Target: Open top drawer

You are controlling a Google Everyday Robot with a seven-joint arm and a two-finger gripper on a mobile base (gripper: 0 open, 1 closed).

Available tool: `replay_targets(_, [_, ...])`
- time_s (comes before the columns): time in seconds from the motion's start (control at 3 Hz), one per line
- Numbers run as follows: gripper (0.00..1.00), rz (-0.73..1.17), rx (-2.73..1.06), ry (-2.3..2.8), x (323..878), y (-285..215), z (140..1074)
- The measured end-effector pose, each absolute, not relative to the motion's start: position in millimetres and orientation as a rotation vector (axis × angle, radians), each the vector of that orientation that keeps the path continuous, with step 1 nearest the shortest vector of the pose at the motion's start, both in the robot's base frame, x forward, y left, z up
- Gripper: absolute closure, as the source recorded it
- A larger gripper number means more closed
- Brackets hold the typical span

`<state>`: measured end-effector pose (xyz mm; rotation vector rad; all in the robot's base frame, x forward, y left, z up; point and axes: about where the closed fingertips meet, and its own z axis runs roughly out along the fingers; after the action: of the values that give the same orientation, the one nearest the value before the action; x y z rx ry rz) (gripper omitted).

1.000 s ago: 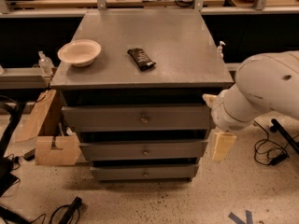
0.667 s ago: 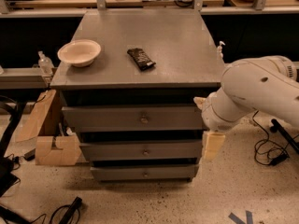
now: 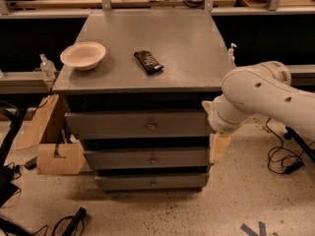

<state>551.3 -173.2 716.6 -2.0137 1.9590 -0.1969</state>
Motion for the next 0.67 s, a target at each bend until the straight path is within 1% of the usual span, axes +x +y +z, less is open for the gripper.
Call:
replay_targets(0.33, [0.0,-0.236,-2.037,1.959,577.7,-177.3,703.1])
replay_targets(0.67, [0.0,-0.235,-2.052,1.965,592.0,-175.8,692.2])
